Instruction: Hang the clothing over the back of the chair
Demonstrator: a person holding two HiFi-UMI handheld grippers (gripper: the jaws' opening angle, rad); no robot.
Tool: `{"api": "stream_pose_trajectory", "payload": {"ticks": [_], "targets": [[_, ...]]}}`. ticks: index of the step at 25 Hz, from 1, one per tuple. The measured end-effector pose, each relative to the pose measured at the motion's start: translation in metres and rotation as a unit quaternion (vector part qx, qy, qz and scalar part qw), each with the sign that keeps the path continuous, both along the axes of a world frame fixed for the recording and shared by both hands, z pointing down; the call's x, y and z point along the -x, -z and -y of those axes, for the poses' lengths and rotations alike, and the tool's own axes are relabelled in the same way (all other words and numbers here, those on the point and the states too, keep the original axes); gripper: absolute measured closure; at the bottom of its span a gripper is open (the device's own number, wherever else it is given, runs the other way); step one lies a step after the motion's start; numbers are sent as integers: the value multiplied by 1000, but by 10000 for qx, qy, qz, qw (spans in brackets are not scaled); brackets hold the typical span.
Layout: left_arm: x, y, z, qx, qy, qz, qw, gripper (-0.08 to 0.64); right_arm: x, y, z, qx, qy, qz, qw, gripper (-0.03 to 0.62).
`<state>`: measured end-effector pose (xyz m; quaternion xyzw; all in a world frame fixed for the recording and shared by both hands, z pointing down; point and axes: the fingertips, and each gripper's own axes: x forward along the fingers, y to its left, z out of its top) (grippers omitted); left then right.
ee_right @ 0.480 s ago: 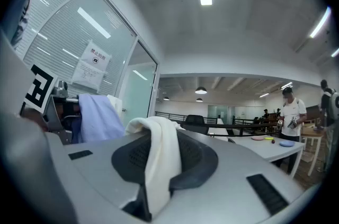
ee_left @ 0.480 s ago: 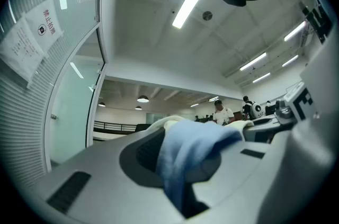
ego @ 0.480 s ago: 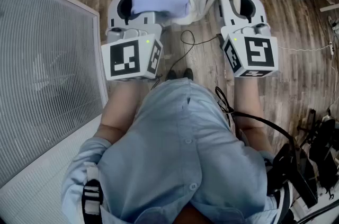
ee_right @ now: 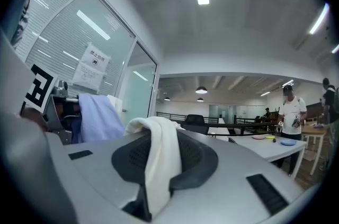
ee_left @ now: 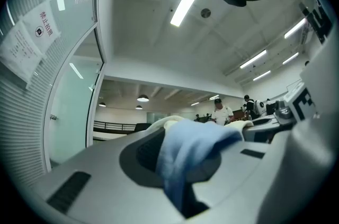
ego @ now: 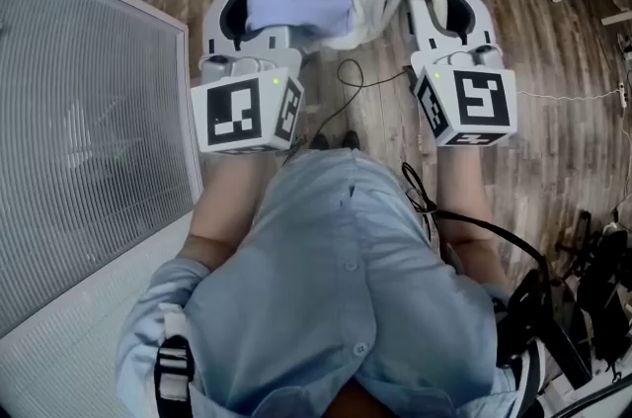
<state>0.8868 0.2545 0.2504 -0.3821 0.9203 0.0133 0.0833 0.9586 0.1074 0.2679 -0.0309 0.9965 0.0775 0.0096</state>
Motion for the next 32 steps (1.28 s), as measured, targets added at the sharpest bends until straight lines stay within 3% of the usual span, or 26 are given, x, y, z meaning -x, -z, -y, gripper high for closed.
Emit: {"api": "stream_pose_trajectory", "payload": {"ticks": [10,13,18,22,32], "targets": [[5,-12,7,146,232,-66,9996,518,13,-16,9,313,323,-72,9990,523],[22,-11,10,144,346,-121,9992,518,35,-15,12,333,440,-146,9984,523],[92,-19,21,93,556,-277,9980,518,107,-21,25,295,640,-289,9971,523],[146,-33,36,68,709,-150,9973,518,167,-35,41,258,798,-167,9963,523],[313,-11,-11,11,824,68,9966,518,338,-11,-7,116,931,-25,9956,523]]}}
